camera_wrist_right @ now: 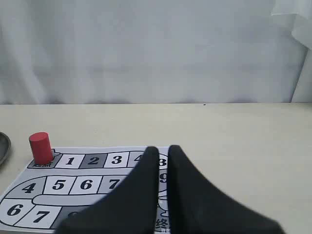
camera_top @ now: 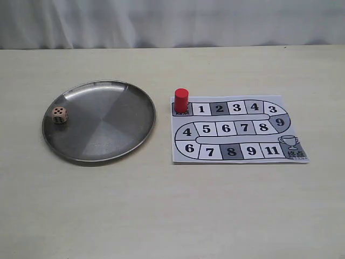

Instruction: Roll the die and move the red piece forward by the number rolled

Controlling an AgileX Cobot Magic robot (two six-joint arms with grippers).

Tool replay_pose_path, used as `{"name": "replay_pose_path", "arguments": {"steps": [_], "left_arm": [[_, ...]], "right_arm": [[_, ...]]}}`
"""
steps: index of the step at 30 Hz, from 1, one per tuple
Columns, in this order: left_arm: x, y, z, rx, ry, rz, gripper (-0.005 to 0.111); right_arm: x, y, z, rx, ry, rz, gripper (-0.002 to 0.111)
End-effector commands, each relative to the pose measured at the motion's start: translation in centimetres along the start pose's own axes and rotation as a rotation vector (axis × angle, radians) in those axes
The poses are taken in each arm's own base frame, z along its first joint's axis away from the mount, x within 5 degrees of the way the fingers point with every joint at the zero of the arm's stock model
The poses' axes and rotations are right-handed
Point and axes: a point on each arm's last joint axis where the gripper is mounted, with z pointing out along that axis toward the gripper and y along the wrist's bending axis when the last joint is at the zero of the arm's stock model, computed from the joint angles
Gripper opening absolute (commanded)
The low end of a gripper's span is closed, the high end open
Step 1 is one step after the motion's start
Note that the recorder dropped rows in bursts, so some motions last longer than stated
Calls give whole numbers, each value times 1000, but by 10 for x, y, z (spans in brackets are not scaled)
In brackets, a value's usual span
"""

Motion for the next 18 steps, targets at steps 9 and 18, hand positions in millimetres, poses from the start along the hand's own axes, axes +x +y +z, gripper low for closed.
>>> {"name": "replay_pose_path", "arguments": {"steps": [9, 18], "left_arm": [[0, 0, 0, -2, -10, -2, 0], [0, 0, 0, -2, -10, -2, 0]], "right_arm": [[1, 0, 0, 2, 4, -6, 6], [-1, 0, 0, 5, -17, -6, 6]]}}
